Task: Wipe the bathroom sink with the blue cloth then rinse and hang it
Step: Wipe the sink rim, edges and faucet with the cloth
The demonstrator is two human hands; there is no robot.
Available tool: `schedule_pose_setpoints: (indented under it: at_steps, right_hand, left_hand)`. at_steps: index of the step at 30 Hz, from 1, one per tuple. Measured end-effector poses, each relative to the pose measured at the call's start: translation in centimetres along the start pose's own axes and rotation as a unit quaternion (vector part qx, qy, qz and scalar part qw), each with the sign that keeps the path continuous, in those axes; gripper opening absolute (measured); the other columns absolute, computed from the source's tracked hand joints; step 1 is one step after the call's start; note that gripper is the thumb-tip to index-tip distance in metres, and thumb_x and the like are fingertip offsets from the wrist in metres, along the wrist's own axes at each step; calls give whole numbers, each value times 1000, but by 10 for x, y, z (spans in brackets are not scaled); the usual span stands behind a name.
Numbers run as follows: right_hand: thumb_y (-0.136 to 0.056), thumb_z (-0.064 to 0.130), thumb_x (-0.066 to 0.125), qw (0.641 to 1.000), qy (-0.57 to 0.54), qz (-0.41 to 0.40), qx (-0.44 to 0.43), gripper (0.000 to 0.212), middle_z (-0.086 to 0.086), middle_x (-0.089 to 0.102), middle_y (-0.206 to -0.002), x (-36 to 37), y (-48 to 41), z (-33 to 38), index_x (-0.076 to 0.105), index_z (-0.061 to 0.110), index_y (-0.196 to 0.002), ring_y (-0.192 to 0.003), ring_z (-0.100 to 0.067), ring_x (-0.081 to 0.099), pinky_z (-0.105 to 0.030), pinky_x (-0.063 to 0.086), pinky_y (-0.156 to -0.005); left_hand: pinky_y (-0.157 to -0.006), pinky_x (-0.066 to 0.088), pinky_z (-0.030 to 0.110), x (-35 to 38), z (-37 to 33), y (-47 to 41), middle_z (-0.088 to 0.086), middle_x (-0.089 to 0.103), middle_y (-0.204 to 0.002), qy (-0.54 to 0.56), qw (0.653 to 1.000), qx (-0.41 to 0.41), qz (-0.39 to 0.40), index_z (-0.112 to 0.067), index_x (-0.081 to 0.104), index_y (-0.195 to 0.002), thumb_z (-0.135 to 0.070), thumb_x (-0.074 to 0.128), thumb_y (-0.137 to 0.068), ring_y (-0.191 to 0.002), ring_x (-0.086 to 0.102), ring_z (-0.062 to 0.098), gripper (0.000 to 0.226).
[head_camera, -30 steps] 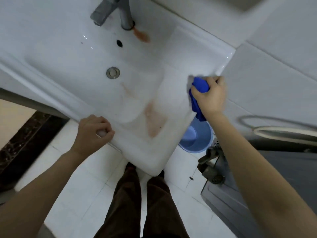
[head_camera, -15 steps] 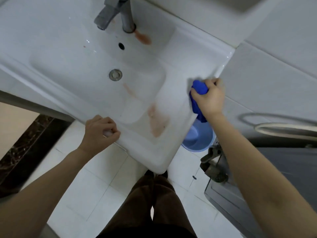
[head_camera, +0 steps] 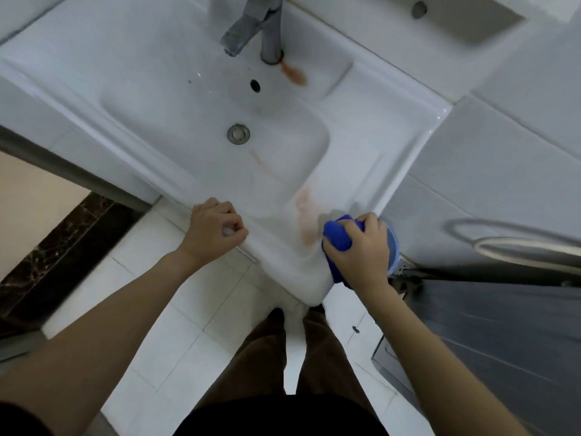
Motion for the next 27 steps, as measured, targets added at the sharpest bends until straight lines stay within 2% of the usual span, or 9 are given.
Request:
schedule_pose_setpoints:
  at_steps: [3,5,6,8,10,14,18,21,27]
  right_hand:
    - [-75,43,79,990,-48,133,-25,26,0,55,-90,-11,9,11,72,21,-88,-83,-20,52,-31,46,-67]
    - [-76,48,76,956,-193,218,45,18,8,62,-86,-25,0,10,72,32,-82,-76,-8,59,-20,48,-67]
    - [-76,48,76,923,-287,238,95,21,7,67,-79,-32,-10,9,71,28,-77,-70,-5,62,-18,50,-64]
    - [-81,43,75,873,-407,225,148,35,2,61,-60,-43,-37,4,63,13,-69,-55,-8,58,-19,48,-55]
    - [-85,37,71,863,-444,187,150,43,-5,49,-59,-50,-73,1,52,2,-69,-54,-13,49,-19,43,-52]
    - [-87,39,67,918,-364,121,103,43,-4,51,-69,-34,-148,-10,52,-1,-78,-60,-10,49,-22,45,-58]
    - [-92,46,56,991,-55,118,27,46,-12,51,-117,19,-189,-17,56,9,-119,-91,-27,57,-35,48,-77]
    - [-92,47,53,992,72,94,-39,50,-19,48,-121,48,-165,1,51,12,-126,-97,-39,53,-38,44,-73]
    - [-89,54,58,926,43,246,-282,53,-15,48,-123,55,-68,29,53,18,-127,-102,-34,52,-37,47,-67]
  left_hand:
    - [-78,36,36,-6,-5,3,1,66,-73,-5,1000,4,12,-10,72,-69,-43,52,-79,-77,55,25,40]
    - [-80,39,36,-7,-10,10,1,67,-77,-10,1000,8,8,-10,72,-74,-41,49,-83,-79,57,25,40]
    - [-82,42,40,-5,-12,14,1,67,-78,-12,1000,8,0,-11,71,-75,-40,48,-85,-79,58,25,38]
    - [-96,44,46,2,-15,24,1,67,-81,-24,999,2,-25,-11,70,-79,-37,47,-89,-79,59,22,35]
    - [-114,31,39,10,-16,31,1,67,-87,-22,998,-18,-57,-11,69,-83,-35,49,-91,-84,61,20,32]
    - [-122,15,25,20,-16,33,0,65,-86,23,992,-61,-106,-11,67,-83,-32,55,-90,-89,55,11,25]
    - [-122,18,28,27,-8,30,-3,64,-82,49,987,-72,-131,-15,66,-81,-30,59,-87,-87,55,9,18]
    - [-121,18,26,33,-7,30,-2,64,-80,50,985,-73,-150,-13,65,-79,-26,61,-87,-85,56,10,16]
    - [-120,16,21,31,-14,31,2,64,-79,50,981,-96,-161,-9,65,-78,-26,56,-90,-82,54,12,23]
Point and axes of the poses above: each hand's wrist, its own y-axis away from the middle knuckle, its own x-axis out of the palm, z = x × y, the point moved 2 cm from there along -y, towards the middle knuckle
